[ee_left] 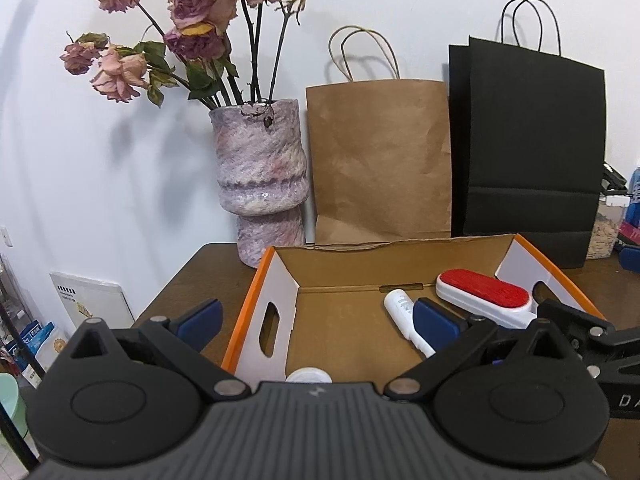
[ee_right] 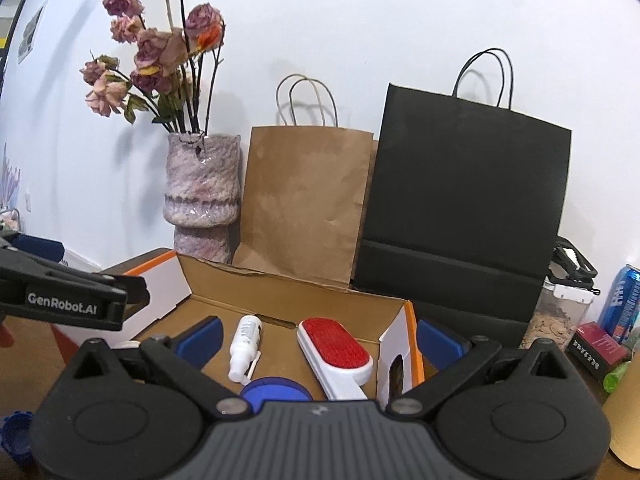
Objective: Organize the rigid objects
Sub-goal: 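Withdraw both grippers from the box back over the table items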
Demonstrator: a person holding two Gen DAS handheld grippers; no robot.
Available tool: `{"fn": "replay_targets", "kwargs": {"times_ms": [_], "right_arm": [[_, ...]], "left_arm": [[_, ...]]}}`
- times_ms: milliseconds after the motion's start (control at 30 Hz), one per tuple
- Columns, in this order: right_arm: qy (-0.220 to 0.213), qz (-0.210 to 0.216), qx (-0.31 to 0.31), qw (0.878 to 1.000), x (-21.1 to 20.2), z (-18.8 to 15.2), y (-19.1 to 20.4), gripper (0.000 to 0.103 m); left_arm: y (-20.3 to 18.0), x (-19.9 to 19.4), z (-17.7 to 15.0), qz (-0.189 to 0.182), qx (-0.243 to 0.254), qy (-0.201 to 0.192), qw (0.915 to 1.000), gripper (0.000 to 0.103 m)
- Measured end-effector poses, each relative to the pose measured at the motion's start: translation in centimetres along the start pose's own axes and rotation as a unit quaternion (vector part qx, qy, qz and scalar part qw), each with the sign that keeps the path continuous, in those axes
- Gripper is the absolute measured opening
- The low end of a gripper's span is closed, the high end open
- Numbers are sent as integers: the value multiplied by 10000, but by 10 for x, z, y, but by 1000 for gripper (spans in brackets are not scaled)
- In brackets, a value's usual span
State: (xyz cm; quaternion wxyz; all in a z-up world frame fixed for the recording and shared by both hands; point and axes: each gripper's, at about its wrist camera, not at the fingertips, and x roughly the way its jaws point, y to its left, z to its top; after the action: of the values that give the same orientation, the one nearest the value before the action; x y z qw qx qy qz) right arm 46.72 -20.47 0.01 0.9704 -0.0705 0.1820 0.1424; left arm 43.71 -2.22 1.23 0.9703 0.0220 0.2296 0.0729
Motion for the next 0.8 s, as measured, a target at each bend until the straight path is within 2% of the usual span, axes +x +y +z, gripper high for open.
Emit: {"fn": "replay_targets", "kwargs": {"times_ms": [800], "right_arm": [[-51,-13,89,9999,-87,-24,25,103]], "left_arm": [[17,-72,-32,-104,69,91,9999,103]]}}
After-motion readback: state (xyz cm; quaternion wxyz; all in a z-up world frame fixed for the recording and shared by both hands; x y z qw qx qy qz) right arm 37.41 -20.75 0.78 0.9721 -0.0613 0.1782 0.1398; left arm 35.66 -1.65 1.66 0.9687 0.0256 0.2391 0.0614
